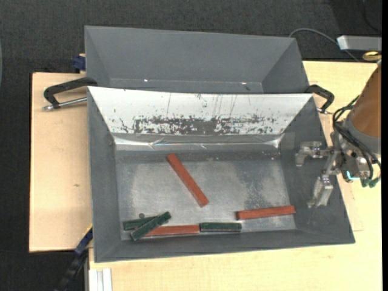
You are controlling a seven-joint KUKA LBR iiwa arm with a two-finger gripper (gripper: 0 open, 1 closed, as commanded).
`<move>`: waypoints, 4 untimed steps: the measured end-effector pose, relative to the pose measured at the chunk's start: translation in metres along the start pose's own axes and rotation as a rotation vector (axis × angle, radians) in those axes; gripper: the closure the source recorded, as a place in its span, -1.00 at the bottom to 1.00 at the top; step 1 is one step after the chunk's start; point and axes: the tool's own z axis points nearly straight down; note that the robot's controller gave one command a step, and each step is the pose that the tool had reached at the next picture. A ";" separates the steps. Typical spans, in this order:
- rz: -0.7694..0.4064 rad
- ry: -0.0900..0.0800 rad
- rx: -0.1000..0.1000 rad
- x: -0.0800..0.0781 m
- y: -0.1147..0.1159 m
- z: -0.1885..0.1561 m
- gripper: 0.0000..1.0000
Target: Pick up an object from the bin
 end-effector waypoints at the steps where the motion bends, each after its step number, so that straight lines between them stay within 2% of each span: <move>1: -0.003 -0.008 0.002 -0.002 0.001 -0.004 -1.00; 2: -0.050 -0.012 0.002 -0.001 0.034 0.071 -1.00; 3: -0.012 -0.006 0.000 -0.001 0.053 0.084 -1.00; 4: -0.126 -0.008 0.001 -0.001 0.077 0.079 -1.00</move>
Offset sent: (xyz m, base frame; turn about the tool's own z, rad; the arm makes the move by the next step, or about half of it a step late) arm -0.0022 0.0652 -0.1419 -0.0942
